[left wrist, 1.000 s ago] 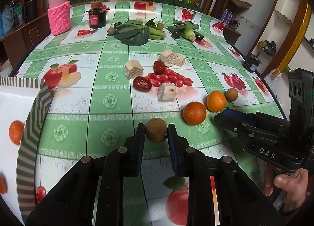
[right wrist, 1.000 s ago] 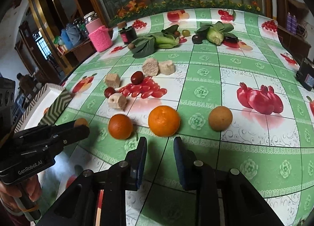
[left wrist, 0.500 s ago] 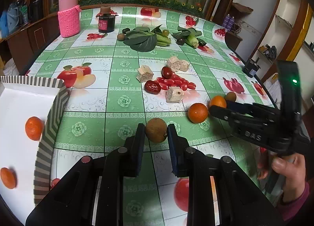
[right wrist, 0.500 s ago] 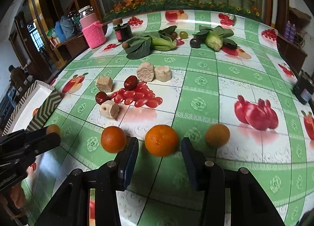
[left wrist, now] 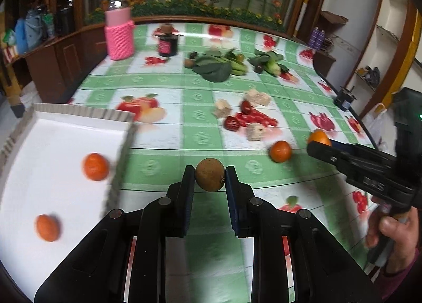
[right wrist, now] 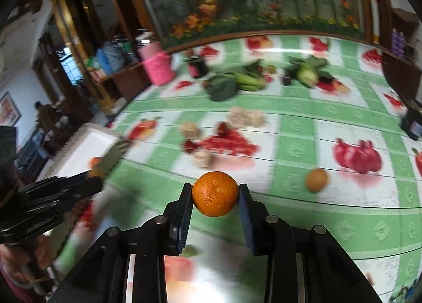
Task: Organize fruits
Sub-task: 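Carry the kiwi and orange into the white tray and open both tools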
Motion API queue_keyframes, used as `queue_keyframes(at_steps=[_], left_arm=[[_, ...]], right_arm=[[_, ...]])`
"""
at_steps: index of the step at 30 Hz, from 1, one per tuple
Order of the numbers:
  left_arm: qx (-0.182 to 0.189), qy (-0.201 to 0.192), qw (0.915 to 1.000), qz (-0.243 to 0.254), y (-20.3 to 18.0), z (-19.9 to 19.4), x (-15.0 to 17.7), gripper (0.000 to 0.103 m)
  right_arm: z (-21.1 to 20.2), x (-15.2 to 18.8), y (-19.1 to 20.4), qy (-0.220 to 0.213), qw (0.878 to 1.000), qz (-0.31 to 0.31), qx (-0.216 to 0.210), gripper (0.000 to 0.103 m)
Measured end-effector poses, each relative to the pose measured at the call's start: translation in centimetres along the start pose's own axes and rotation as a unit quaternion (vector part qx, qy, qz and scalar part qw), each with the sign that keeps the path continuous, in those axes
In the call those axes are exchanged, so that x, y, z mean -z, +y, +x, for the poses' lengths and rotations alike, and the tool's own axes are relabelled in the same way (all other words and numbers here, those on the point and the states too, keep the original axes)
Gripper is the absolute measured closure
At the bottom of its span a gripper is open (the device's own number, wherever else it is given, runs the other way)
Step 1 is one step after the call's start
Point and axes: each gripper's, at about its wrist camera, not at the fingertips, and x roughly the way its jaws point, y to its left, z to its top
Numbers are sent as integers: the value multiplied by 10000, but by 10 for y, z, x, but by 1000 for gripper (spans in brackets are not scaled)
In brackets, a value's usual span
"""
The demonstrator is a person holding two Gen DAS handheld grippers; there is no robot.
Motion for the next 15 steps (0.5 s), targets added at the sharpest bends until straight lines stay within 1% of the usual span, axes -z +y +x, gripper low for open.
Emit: queue_keyframes(at_steps=[7,11,15], left_arm=[[-547,-167,9983,-140,39,-28,10,81],[-842,-225,9960,-194,63,-43,18,80],[-1095,-259,9931,-337,89,-55,25,80]], right_arm=[[8,2,75,79,9967,-520,-624,70],[18,2,110,157,9930,-713,-930,70],[27,3,145,221,9885,-963,-1143,70]])
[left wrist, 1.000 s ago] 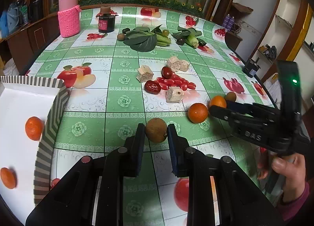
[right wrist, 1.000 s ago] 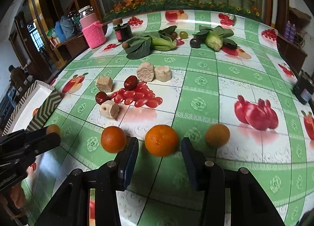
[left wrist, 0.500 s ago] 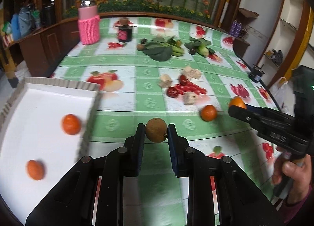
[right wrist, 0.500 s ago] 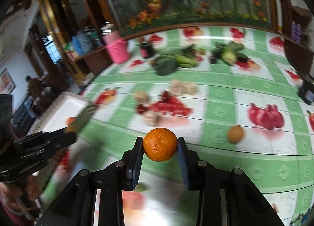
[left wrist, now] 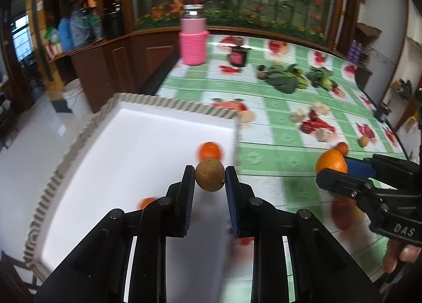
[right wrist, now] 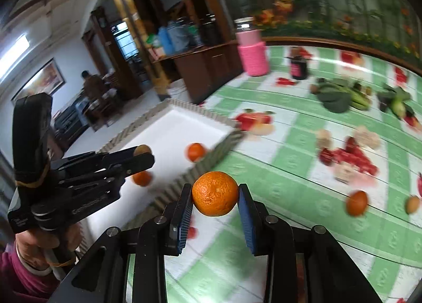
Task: Organize fruits
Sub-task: 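Carry the kiwi and orange into the white tray and open both tools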
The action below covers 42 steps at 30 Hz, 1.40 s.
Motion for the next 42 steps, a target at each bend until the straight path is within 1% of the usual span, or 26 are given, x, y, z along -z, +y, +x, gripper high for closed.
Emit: queue_keyframes(at_steps=[6,11,17,22,27,31,35,38,42], left_arm=[[-443,-45,9989,-138,40,-5,4,80],[-618,-20,9979,-210,61,-2,9,80],[-693,32,9972,-271,73,5,10,80],[-777,100,9966,-267,82,11,9,80],[-865,262,9957,-220,87,20,9,80],[-781,439,9955,-316,94,27,11,80],[-762,650,9944,-330,98,35,11,80],[-733,760,9935,-419,102,39,12,80],[-753,847,9924,-473,105,42,12,80]], right_arm=[[23,-9,37,123,9992,-302,-241,70],[40,-13,61,262,9977,-512,-357,70],[58,-12,81,483,9951,-757,-403,70],[72,-13,90,625,9931,-906,-406,70],[91,-24,91,734,9913,-1076,-171,70],[106,-31,89,897,9890,-1173,-37,70],[123,-35,91,1171,9845,-1298,-105,70],[136,-35,90,1269,9827,-1349,-19,70],[146,-32,88,1388,9812,-1344,-8,70]])
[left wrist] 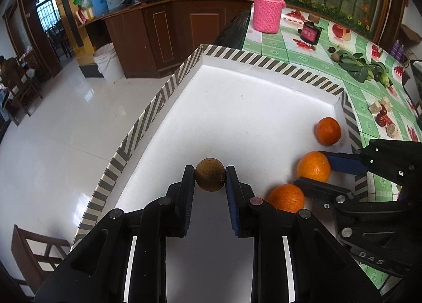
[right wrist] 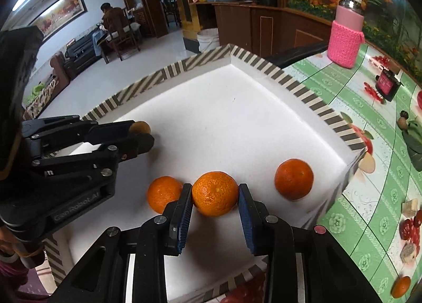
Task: Organize fruits
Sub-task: 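Carry the kiwi and orange into the white tray and open both tools, then move both tools back from the tray toward the remaining fruit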
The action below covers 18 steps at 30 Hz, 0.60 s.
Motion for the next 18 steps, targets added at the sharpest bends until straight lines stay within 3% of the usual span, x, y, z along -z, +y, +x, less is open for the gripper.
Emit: queue_keyframes(at_steps=[7,18], left_arm=[[-26,13,9999,-141,5,0,-1,79],[63,-434,9985,-317,-1,-24,4,79]], right_arm=[[-17,5,-2,-285,9995,143,-35,69],[-65,31,-15,-828,9947,600,-141,69]])
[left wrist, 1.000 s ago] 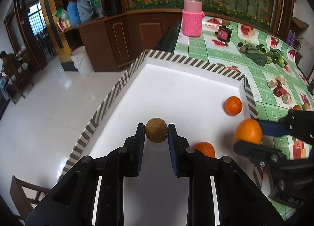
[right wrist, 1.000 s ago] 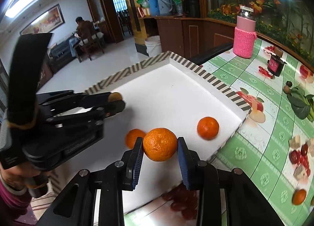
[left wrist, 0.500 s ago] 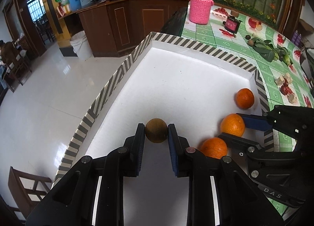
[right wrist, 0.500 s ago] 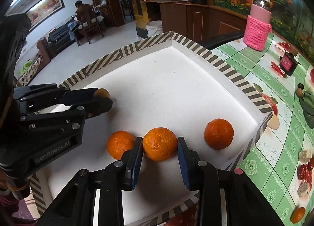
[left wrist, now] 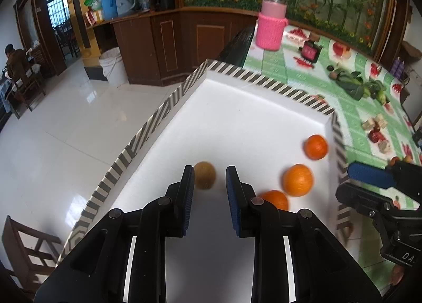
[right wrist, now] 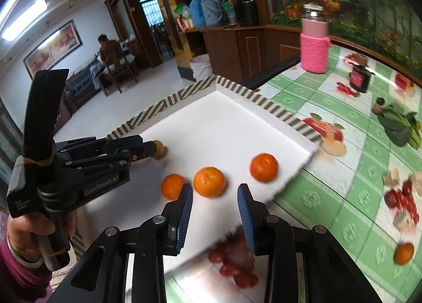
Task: Organize fruits
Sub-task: 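Move both tools back from the tray toward the remaining fruit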
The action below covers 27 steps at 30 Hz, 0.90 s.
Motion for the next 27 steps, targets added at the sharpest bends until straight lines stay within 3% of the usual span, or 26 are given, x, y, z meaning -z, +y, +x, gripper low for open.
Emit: queue_keyframes(at_steps=[10,12,13,14,17,27], left_arm=[[594,-688,9957,151,-52,-40,2,79],[703,-835,9937,249,-67,-47,3,62],[833,-918,9918,302,-76,-50,4,39],[977,-986,9898,321,-83,-53,5,30],[1322,-1066,9848,365,-105,-58,5,30],[1574,-896,9793,901,-177,-48,13,30]], right_arm=[[-54,31,-33,-416,9977,484,207,69],[-65,36,-41,-494,9967,584,280,69],[-73,41,-46,-541,9958,647,352,69],[-79,44,-51,-577,9951,685,422,69],[-96,55,-66,-655,9924,805,655,69],[-148,107,-129,-790,9754,1417,1495,69]])
